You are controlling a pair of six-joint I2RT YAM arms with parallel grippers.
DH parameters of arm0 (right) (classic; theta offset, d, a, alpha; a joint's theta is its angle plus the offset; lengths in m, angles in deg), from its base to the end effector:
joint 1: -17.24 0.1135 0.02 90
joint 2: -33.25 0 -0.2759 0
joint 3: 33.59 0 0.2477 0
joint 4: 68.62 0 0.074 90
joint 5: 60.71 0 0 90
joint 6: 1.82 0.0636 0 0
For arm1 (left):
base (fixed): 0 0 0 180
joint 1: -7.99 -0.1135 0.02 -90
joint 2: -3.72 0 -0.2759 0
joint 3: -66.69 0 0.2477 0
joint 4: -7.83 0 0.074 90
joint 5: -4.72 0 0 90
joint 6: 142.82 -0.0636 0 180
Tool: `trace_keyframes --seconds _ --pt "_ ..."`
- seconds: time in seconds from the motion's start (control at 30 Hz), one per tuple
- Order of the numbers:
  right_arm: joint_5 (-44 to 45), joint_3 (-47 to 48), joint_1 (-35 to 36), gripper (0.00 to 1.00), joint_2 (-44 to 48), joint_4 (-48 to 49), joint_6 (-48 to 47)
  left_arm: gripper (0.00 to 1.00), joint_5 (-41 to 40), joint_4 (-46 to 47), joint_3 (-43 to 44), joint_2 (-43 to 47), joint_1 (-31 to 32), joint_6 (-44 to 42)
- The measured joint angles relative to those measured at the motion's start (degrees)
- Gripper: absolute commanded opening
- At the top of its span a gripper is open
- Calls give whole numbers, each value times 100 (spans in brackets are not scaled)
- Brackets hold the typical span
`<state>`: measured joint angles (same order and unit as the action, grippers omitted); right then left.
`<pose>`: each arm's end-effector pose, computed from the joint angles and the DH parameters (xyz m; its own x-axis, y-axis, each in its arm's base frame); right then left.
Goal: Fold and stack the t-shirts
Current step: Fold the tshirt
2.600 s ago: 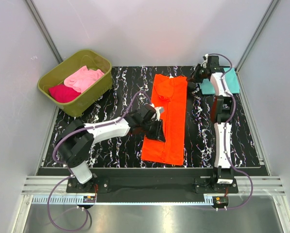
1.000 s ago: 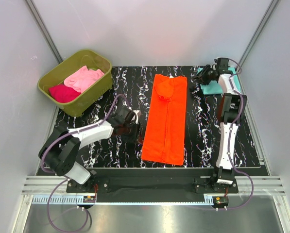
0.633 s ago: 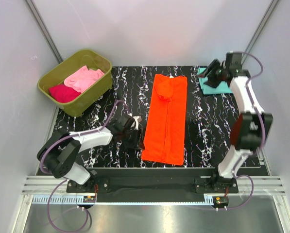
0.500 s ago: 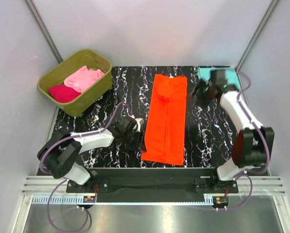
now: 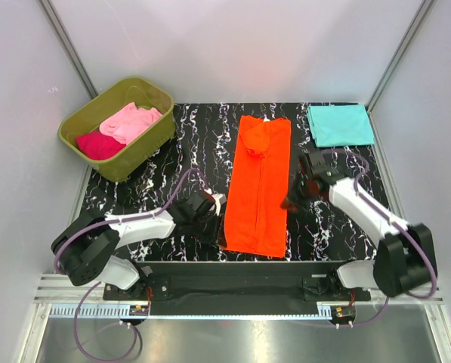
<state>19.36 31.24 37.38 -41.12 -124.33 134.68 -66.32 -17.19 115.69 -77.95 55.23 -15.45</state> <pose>0.2283 0.0954 0.2140 -0.8821 0.4375 -0.1746 0.3383 0.8463 0.4115 0.1615 -0.2051 0.1394 -0.9490 0.1808 -0.2581 0.2973 0.7856 -0.5427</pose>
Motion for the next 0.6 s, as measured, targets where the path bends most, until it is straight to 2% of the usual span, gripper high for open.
trace_keyframes --seconds 0.17,0.3,0.43,0.6 --pt "87 2319 -7 1 -1808 555 -669 34 -68 -129 0 186 20 9" --pt "146 4081 -35 0 -3316 901 -1176 37 -247 -415 4 682 22 31" --pt "157 4977 -81 0 -4424 1051 -1419 39 -424 -787 151 1132 22 -2" --pt "197 5490 -111 0 -5243 920 -1593 39 -640 -1193 505 1456 22 -105"
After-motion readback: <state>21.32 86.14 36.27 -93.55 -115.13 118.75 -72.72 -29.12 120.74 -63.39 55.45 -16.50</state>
